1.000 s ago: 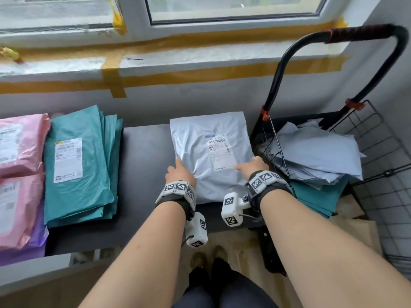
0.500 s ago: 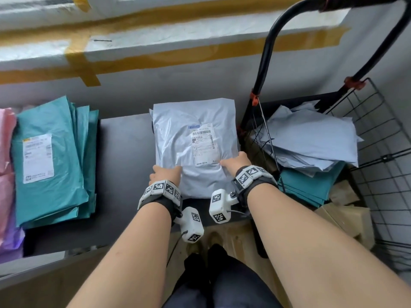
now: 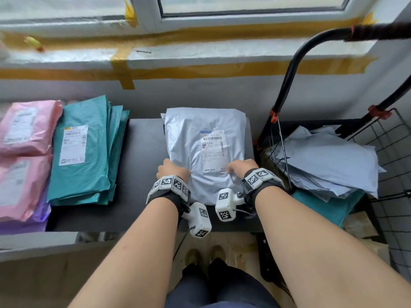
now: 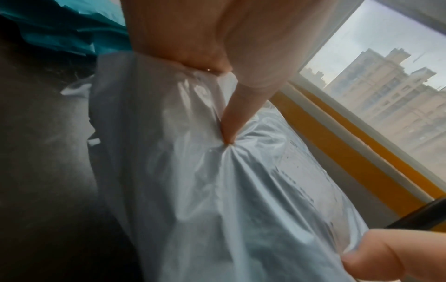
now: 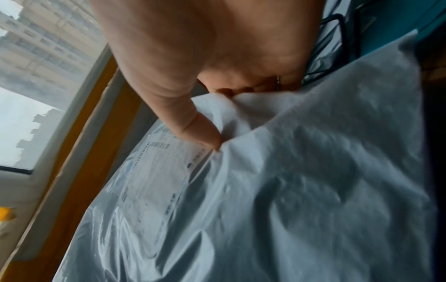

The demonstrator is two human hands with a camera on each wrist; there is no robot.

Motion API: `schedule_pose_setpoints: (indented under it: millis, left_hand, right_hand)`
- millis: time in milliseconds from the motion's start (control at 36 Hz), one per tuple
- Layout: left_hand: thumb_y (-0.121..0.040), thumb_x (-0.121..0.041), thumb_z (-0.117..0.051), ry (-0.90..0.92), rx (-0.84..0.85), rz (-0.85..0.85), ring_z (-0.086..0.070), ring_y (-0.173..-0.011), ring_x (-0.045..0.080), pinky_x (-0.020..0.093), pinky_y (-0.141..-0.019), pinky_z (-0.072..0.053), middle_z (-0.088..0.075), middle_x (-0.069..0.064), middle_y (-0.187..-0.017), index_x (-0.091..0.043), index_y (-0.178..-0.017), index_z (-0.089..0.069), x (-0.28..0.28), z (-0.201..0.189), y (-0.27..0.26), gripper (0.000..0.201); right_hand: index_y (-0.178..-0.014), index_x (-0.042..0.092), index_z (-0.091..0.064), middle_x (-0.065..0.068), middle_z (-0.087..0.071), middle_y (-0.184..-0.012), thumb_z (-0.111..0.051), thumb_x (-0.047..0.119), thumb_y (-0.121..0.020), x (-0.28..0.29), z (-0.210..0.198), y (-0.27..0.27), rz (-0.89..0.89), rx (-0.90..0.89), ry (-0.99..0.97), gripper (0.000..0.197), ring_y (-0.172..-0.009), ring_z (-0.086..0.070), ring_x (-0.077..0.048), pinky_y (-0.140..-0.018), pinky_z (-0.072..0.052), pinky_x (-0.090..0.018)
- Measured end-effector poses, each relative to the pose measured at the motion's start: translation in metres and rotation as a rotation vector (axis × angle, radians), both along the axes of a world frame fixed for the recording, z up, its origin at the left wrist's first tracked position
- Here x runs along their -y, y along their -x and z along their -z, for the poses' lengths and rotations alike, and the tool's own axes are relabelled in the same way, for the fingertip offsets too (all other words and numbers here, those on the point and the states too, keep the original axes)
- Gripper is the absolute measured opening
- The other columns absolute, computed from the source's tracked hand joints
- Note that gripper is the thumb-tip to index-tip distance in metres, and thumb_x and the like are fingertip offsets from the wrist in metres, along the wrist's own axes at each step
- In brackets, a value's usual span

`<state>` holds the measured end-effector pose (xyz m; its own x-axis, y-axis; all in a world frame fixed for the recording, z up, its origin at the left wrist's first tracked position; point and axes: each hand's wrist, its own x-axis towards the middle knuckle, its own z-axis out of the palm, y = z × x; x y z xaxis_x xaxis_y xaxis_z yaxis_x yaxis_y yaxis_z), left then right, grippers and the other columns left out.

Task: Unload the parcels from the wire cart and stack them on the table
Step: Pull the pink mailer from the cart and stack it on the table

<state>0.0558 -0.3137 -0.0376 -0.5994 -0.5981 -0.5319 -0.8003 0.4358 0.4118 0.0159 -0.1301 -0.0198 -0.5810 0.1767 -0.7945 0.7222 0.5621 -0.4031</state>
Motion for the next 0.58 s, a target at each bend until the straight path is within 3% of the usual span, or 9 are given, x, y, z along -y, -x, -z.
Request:
schedule_pose_setpoints:
  millis: [83, 167, 278, 389, 528, 583]
  left_hand:
    - [-0.08, -0.021, -0.068, 0.002, -0.098, -0.028, -0.053, -0.114, 0.035, 0.041, -0.095, -0.046, -0.053, 0.014, -0.125, -0.01, -0.118, -0.047, 0.017, -0.018, 0.002, 0.045]
    - [-0.081, -0.017, -0.063, 0.008, -0.198, -0.057, -0.057, -0.108, 0.035, 0.043, -0.093, -0.047, -0.056, 0.013, -0.118, -0.011, -0.11, -0.046, 0.036, -0.039, -0.001, 0.034]
    - [-0.082, -0.012, -0.051, 0.086, -0.272, -0.091, -0.051, -0.116, 0.036, 0.045, -0.099, -0.042, -0.053, 0.015, -0.125, -0.01, -0.117, -0.047, 0.068, -0.067, -0.009, 0.036]
    - [-0.083, -0.01, -0.051, 0.151, -0.298, -0.136, -0.049, -0.119, 0.036, 0.045, -0.101, -0.04, -0.051, 0.018, -0.127, -0.006, -0.122, -0.047, 0.109, -0.086, -0.021, 0.039]
    - [-0.083, -0.012, -0.054, 0.209, -0.3, -0.204, -0.049, -0.121, 0.036, 0.042, -0.101, -0.041, -0.05, 0.016, -0.131, -0.006, -0.124, -0.047, 0.165, -0.101, -0.036, 0.042]
    - [-0.082, -0.013, -0.056, 0.232, -0.318, -0.231, -0.051, -0.119, 0.036, 0.042, -0.1, -0.042, -0.053, 0.017, -0.129, -0.006, -0.122, -0.049, 0.19, -0.104, -0.04, 0.042]
  right_hand:
    - [-0.101, 0.004, -0.044, -0.008, -0.051, -0.072, -0.063, 0.014, -0.083, 0.016, -0.022, 0.008, -0.061, -0.059, -0.027, 0.028, -0.058, -0.052, -0.019, -0.063, -0.045, -0.029]
    - [-0.11, 0.004, -0.043, -0.008, -0.05, -0.086, -0.062, 0.015, -0.087, 0.039, -0.043, 0.015, -0.133, -0.113, -0.011, 0.032, -0.062, -0.05, -0.02, -0.067, -0.045, -0.029]
    - [-0.122, -0.001, -0.051, -0.006, -0.048, -0.074, -0.062, 0.011, -0.083, 0.077, -0.065, 0.018, -0.144, -0.204, 0.079, 0.042, -0.059, -0.048, -0.018, -0.063, -0.042, -0.029]
    - [-0.115, 0.0, -0.06, -0.006, -0.052, -0.079, -0.061, 0.012, -0.082, 0.124, -0.084, 0.011, -0.233, -0.237, 0.115, 0.034, -0.056, -0.049, -0.016, -0.044, -0.035, -0.024]
    - [-0.109, 0.002, -0.063, -0.005, -0.053, -0.076, -0.06, 0.013, -0.083, 0.185, -0.095, 0.007, -0.331, -0.263, 0.164, 0.028, -0.061, -0.052, -0.02, -0.052, -0.04, -0.024]
    - [-0.097, 0.01, -0.059, -0.005, -0.054, -0.089, -0.059, 0.02, -0.087, 0.211, -0.093, 0.007, -0.428, -0.295, 0.16, 0.014, -0.078, -0.051, -0.019, -0.066, -0.041, -0.024]
